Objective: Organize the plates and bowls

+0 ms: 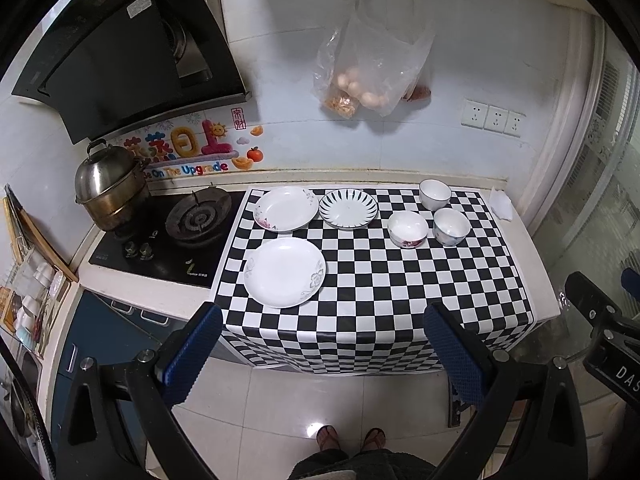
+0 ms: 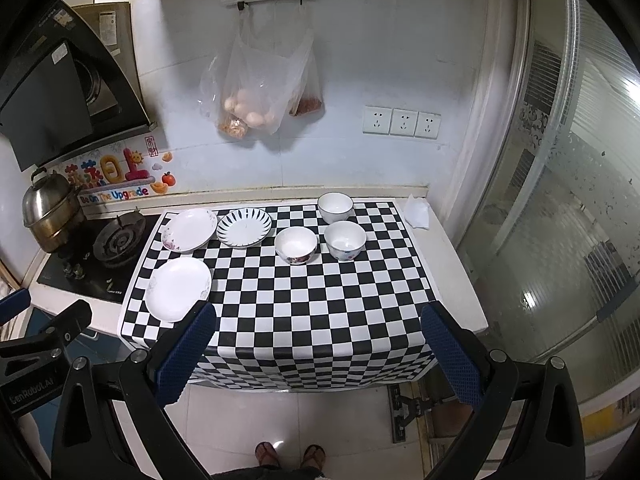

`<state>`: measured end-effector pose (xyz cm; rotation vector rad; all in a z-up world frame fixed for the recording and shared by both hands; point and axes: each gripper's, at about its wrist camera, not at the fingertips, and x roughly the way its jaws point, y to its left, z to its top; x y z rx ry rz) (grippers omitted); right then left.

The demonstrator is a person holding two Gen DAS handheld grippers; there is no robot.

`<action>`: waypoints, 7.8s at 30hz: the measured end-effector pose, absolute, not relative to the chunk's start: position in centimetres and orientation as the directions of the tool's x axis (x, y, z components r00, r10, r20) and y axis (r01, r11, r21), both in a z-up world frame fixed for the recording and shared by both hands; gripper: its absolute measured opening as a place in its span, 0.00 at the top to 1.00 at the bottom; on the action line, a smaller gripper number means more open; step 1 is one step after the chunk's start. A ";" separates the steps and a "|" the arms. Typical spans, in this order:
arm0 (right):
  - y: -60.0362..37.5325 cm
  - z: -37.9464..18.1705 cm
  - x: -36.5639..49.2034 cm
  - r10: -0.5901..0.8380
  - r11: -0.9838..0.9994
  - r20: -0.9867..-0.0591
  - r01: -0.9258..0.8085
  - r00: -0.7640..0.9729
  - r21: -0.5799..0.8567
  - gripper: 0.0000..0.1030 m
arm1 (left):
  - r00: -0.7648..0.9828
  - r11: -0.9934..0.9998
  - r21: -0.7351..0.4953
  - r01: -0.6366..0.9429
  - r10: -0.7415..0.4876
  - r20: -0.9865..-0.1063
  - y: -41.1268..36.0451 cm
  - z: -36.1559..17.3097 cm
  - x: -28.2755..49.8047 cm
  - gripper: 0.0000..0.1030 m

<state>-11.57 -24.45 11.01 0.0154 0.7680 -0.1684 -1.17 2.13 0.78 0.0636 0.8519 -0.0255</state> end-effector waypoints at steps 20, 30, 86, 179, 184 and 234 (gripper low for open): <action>-24.3 11.2 -11.7 -0.146 0.986 -0.682 0.158 0.716 -0.046 0.00 | 0.664 0.998 0.044 0.042 0.005 -0.748 1.4 1.0 -0.9 0.00; -24.2 11.2 -11.9 -0.144 0.987 -0.682 0.155 0.717 -0.045 0.00 | 0.667 0.998 0.046 0.041 0.007 -0.745 1.4 0.8 -1.1 0.00; -12.8 -24.7 22.8 0.333 0.942 -0.931 -0.008 0.152 0.335 0.06 | 0.188 0.994 -0.064 -0.089 -0.046 -0.981 21.1 -30.6 29.3 0.18; -26.4 -23.8 26.0 0.386 0.899 -0.915 0.174 0.117 0.401 0.55 | 0.263 0.984 -0.160 -0.080 -0.134 -0.955 12.4 -24.6 33.0 0.48; -20.6 -19.7 32.4 0.516 0.844 -0.831 0.045 0.208 0.535 0.40 | 0.265 0.974 -0.175 -0.146 -0.132 -0.955 17.9 -25.6 39.5 0.46; -15.0 -26.8 42.8 0.421 0.902 -0.896 -0.038 -0.143 0.430 0.84 | 0.064 0.971 -0.227 0.077 -0.232 -0.971 13.1 -25.8 39.7 0.73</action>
